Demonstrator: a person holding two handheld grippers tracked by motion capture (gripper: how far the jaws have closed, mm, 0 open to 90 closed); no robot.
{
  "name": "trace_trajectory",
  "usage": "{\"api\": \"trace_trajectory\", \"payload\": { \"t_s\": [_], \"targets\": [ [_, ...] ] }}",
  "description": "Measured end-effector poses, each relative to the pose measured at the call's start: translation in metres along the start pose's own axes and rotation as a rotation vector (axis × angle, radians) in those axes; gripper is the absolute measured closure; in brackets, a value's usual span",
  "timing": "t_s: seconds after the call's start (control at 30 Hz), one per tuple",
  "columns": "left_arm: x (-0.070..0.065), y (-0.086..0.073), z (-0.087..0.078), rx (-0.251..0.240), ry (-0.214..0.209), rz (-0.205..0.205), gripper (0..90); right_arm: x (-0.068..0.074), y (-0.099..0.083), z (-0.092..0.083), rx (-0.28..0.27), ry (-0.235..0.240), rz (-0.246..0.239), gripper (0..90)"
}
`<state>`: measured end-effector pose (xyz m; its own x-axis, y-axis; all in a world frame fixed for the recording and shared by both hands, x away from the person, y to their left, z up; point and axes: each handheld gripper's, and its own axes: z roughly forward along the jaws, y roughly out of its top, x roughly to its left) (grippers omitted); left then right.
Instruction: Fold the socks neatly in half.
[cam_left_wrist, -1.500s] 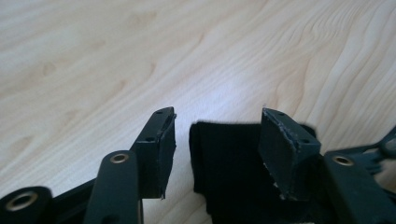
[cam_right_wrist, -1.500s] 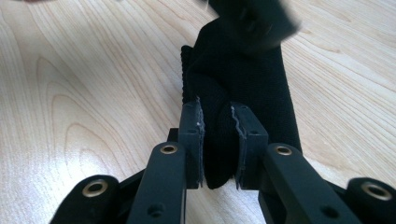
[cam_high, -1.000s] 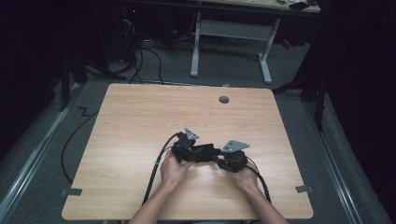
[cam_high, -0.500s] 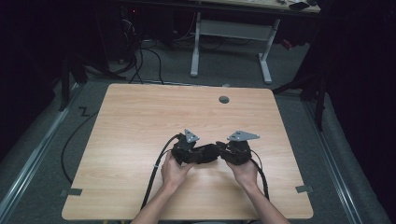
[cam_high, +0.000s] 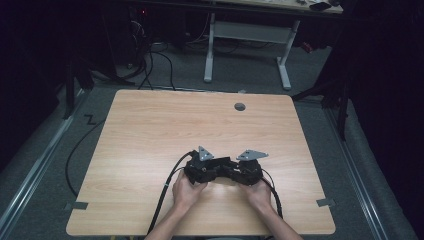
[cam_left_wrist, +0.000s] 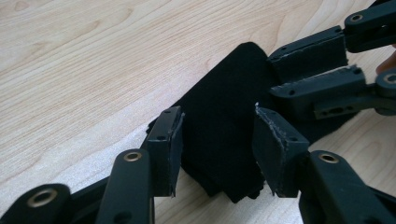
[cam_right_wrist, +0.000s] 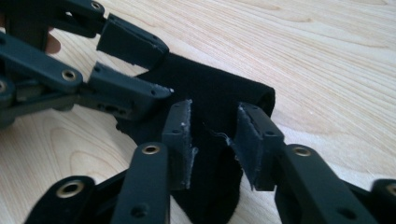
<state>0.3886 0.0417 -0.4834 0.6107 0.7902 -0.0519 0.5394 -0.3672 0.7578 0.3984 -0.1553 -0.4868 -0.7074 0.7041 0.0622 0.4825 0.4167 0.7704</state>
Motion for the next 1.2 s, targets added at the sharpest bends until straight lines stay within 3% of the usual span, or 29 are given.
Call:
{"api": "trace_trajectory", "payload": {
  "t_s": [0.23,0.3,0.4,0.43,0.5,0.67,0.73,0.87,1.03,1.2],
  "targets": [
    [0.000,0.000,-0.004,-0.007,0.002,-0.002,53.6,-0.002,-0.006,-0.004,-0.011,0.002,0.009,61.0],
    [-0.007,-0.002,-0.011,-0.039,-0.001,0.014,53.7,-0.002,-0.006,-0.004,-0.013,-0.007,0.009,61.1],
    [-0.010,-0.004,-0.011,-0.032,0.005,0.033,53.8,-0.003,-0.006,-0.003,-0.016,-0.005,0.015,61.0],
    [-0.006,-0.007,-0.005,-0.010,0.005,0.023,53.6,-0.003,-0.006,-0.003,-0.017,-0.002,0.017,60.6],
    [0.000,-0.007,-0.003,-0.011,-0.005,-0.008,53.1,-0.003,-0.006,-0.002,-0.015,-0.004,0.018,60.2],
    [0.006,-0.004,0.001,-0.011,-0.011,-0.009,53.1,-0.006,-0.004,0.002,-0.025,-0.005,0.028,59.8],
    [0.010,-0.002,0.004,-0.024,-0.022,-0.040,52.7,-0.011,-0.005,0.004,-0.036,0.004,0.060,58.9],
    [0.012,-0.003,0.006,-0.040,-0.019,-0.052,52.6,-0.014,-0.004,0.006,-0.037,0.005,0.078,58.4],
    [0.020,-0.001,0.010,-0.052,-0.003,-0.087,52.3,-0.019,0.013,0.015,0.022,-0.006,0.076,58.1],
    [0.030,0.000,0.013,-0.059,-0.017,-0.130,52.5,-0.022,0.019,0.022,0.031,-0.001,0.085,58.3]
  ]
}}
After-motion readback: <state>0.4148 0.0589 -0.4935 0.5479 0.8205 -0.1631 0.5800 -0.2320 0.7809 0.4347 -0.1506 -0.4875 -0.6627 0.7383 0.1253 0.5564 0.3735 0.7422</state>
